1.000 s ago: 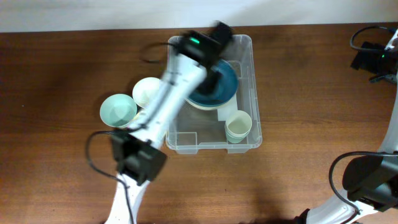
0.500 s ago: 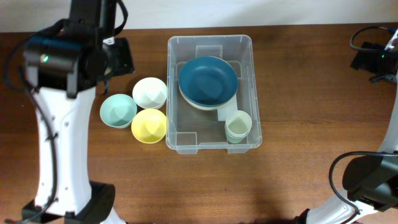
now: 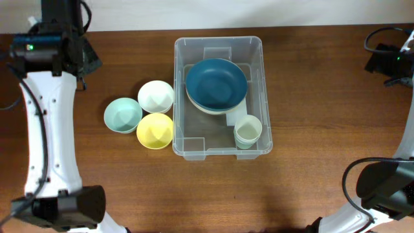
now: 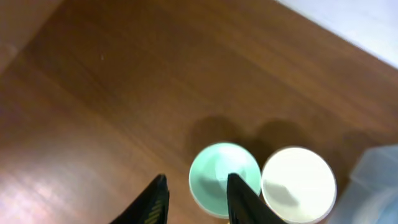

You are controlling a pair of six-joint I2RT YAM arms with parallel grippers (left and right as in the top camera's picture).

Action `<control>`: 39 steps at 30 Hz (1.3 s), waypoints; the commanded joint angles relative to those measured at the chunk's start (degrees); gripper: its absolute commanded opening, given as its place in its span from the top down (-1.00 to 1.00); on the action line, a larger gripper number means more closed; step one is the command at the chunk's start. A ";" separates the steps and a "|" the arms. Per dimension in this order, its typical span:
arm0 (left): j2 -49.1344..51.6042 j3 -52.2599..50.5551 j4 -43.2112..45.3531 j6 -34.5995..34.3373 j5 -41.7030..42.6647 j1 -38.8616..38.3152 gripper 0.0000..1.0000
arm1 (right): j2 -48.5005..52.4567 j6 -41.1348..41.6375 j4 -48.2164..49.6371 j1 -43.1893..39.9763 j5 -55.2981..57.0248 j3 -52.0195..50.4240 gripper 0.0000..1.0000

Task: Pack container
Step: 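Move the left gripper back left down to the mint bowl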

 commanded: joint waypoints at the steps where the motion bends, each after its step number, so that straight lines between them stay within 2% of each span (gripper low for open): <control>1: -0.17 -9.33 5.81 3.63 3.04 0.66 0.36 | -0.85 0.61 -0.04 -0.15 0.09 0.85 -0.98; 7: -0.70 -24.41 15.56 5.16 8.26 1.33 0.36 | -0.85 0.59 -0.04 -0.15 0.09 0.85 -0.98; 14: -0.68 -34.53 22.82 5.73 20.96 9.03 0.34 | -0.85 0.59 -0.04 -0.15 0.09 0.85 -0.98; 17: -0.68 -38.10 26.67 13.44 31.89 12.07 0.28 | -0.85 0.59 -0.04 -0.15 0.09 0.85 -0.98; 18: -0.68 -39.08 27.21 14.43 33.27 12.61 0.28 | -0.85 0.59 -0.04 -0.15 0.09 0.85 -0.98; 22: -0.68 -43.39 30.38 18.03 33.55 13.53 0.28 | -0.85 0.59 -0.04 -0.15 0.09 0.85 -0.98; 39: -0.22 -56.85 43.32 18.32 32.46 13.42 0.27 | -0.85 0.59 -0.04 -0.15 0.09 0.85 -0.98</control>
